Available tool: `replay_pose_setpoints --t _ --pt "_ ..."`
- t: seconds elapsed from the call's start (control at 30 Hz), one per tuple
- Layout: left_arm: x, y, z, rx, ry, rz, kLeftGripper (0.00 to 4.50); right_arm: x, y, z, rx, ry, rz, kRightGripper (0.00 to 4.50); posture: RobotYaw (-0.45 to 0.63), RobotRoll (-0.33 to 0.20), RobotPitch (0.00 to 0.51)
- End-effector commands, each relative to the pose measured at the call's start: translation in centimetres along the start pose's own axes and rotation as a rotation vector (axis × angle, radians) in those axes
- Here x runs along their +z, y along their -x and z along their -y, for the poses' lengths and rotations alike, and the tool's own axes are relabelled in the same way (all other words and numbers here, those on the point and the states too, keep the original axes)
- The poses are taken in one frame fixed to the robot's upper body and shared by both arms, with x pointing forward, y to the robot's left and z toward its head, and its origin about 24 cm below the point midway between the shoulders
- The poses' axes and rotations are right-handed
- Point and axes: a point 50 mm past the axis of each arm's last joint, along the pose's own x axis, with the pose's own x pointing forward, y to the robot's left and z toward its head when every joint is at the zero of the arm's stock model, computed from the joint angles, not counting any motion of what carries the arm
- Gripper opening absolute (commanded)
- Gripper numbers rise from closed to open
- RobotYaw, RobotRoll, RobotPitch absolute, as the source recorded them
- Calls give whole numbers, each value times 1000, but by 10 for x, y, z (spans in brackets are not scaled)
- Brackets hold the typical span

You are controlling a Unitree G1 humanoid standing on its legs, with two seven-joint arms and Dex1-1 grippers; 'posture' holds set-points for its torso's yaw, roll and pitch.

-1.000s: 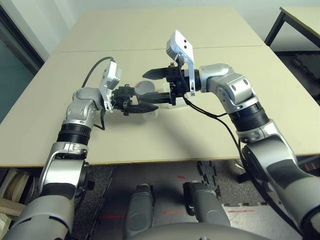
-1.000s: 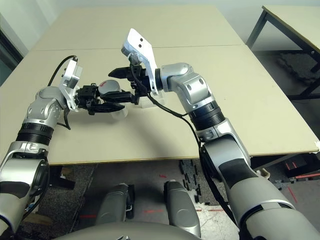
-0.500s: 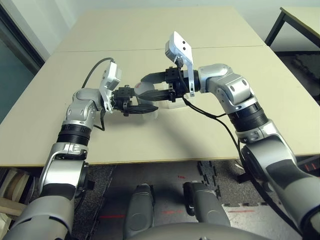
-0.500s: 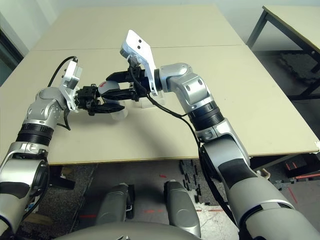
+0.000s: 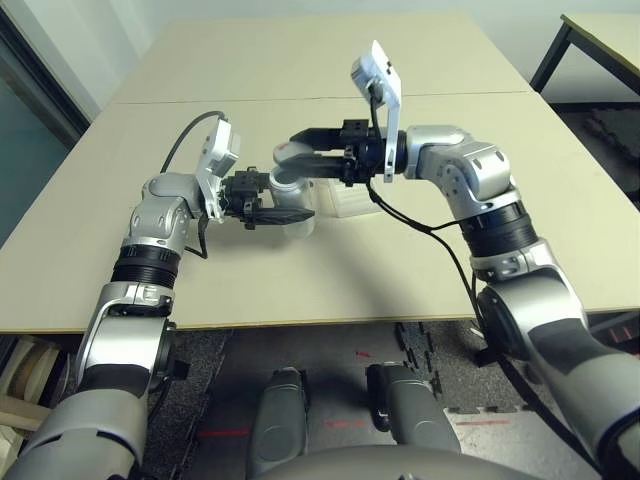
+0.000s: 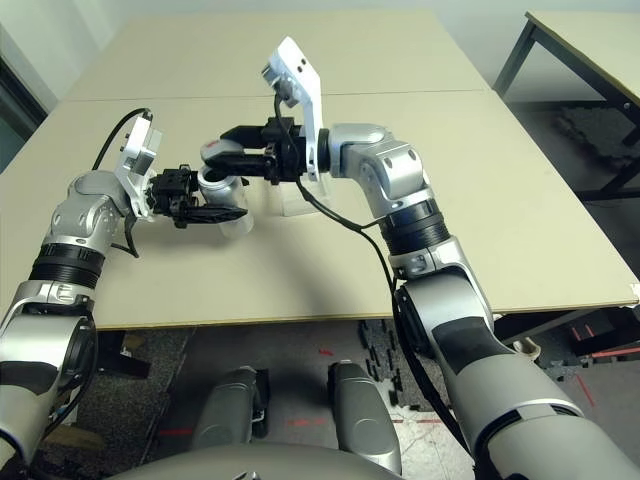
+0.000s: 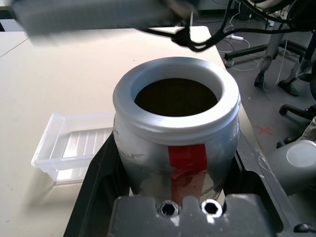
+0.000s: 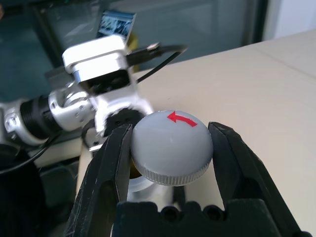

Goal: Pour the medicine from the bottle into the box.

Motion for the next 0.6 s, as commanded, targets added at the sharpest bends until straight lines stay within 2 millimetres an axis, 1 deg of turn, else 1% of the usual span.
replay_pose_setpoints --t 0.03,0.1,0.17,0.23,0.27,0.33,0.37,0.4,0.43,0.47,0.53,0.6 --pt "2 6 -2 19 -9 -23 2645 9 11 10 -74 4 44 2576 -58 0 107" --pt "3 9 -2 39 -9 -24 2645 9 27 22 -167 19 54 2576 -57 0 109" --pt "1 15 -3 68 -4 -27 2645 3 55 39 -304 36 42 2576 -55 0 112" --pt "0 19 -3 90 1 -32 2645 -3 79 50 -406 44 28 2576 -55 0 113" --pt "-1 20 -3 95 3 -33 2645 -6 86 53 -437 41 28 2576 -55 0 114" --pt "-1 23 -2 111 5 -30 2645 -16 115 63 -560 62 3 2576 -53 0 111" --pt "-1 25 -3 126 3 -27 2645 -25 138 69 -657 47 0 2576 -53 0 109" --pt "-1 27 -3 138 3 -22 2645 -33 157 71 -736 44 -14 2576 -55 0 109" --pt "-1 28 -3 146 3 -19 2645 -38 168 73 -781 42 -22 2576 -56 0 109" --pt "-1 29 -3 149 2 -18 2645 -42 175 73 -805 47 -33 2576 -58 0 108" --pt "-1 30 -3 151 3 -23 2645 -62 192 71 -857 31 -79 2576 -62 0 108" --pt "-1 31 -4 153 2 -25 2645 -74 201 69 -882 27 -114 2576 -62 0 108"
